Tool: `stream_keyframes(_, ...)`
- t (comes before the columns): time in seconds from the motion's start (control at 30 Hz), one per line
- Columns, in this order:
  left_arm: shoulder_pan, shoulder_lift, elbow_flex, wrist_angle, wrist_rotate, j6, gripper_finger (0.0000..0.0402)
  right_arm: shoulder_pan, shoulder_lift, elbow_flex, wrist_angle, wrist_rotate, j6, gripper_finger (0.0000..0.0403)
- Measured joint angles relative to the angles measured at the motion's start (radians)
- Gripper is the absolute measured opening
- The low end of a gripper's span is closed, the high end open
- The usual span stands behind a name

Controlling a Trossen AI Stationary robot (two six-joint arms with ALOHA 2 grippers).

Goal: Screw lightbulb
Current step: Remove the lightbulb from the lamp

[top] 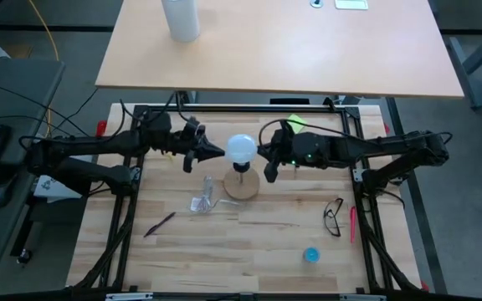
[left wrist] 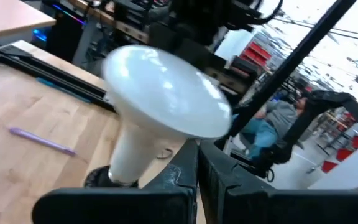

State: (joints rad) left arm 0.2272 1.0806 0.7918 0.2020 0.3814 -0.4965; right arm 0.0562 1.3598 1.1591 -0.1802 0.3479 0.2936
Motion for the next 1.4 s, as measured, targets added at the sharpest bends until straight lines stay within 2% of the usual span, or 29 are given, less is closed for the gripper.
stream_keyframes(0.23,-0.046,0.000,0.000,-0.026,-0.073,0.003,0.0000,-0.044,0.001,0.000,-0.011,-0.037,-0.015,0.0000)
stream_keyframes(0.57,-0.054,0.000,0.000,-0.028,-0.086,0.013,0.0000,-0.045,0.001,0.000,-0.014,-0.049,-0.040,0.0000)
stream_keyframes(0.7,-0.054,0.000,0.000,-0.050,-0.122,0.020,0.0000,-0.045,0.002,0.000,-0.014,-0.049,-0.036,0.0000)
stream_keyframes(1.07,-0.054,0.000,0.002,-0.115,-0.124,0.027,0.0000,-0.045,0.002,0.000,-0.024,-0.064,-0.033,0.0000)
stream_keyframes(1.4,-0.053,-0.002,0.002,-0.188,-0.123,0.028,0.0000,-0.044,-0.092,0.000,-0.263,-0.111,-0.029,0.0000)
